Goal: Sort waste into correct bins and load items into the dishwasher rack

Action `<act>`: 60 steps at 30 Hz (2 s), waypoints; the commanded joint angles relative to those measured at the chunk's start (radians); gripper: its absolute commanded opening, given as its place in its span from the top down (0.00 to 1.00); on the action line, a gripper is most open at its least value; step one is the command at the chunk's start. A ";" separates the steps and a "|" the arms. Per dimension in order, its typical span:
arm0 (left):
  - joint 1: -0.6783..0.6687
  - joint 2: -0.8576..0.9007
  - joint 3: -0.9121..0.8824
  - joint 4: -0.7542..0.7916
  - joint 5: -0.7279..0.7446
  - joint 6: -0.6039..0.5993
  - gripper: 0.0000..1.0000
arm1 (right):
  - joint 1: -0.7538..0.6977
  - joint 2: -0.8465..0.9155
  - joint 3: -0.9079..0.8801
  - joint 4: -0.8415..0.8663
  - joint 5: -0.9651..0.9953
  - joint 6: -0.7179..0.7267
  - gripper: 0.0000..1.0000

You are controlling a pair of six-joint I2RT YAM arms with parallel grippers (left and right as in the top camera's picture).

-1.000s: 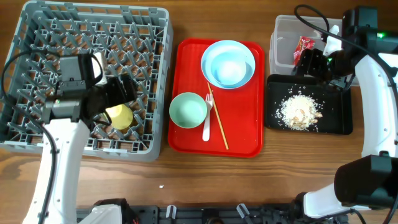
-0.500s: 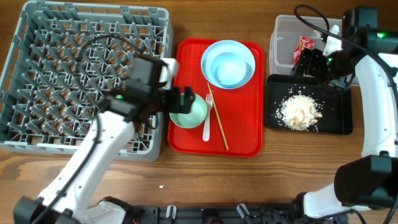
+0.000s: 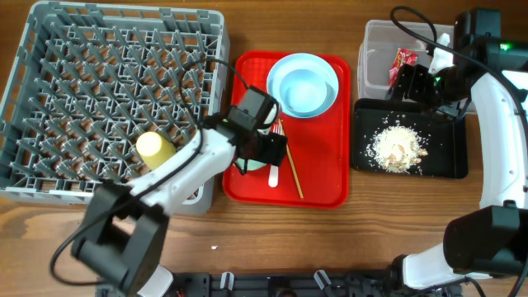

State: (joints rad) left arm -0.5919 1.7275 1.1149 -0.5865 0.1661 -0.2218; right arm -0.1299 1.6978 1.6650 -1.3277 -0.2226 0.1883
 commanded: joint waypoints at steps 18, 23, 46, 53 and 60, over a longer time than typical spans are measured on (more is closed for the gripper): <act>-0.017 0.053 0.013 0.023 -0.010 0.001 0.96 | 0.001 -0.011 0.009 -0.002 0.020 -0.005 0.14; -0.017 -0.043 0.013 0.023 -0.011 0.002 0.96 | 0.001 -0.011 0.009 -0.002 0.020 -0.005 0.14; 0.066 -0.308 0.013 0.029 -0.011 0.002 0.96 | 0.001 -0.011 0.009 -0.002 0.020 -0.004 0.14; -0.006 -0.236 0.013 0.020 -0.059 -0.030 0.96 | 0.001 -0.011 0.009 -0.002 0.020 -0.005 0.14; -0.077 -0.201 0.013 0.017 -0.245 -0.051 0.96 | 0.001 -0.011 0.009 -0.002 0.020 -0.004 0.14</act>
State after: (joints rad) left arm -0.6300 1.5146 1.1271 -0.5697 0.0566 -0.2531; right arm -0.1299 1.6978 1.6650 -1.3277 -0.2226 0.1883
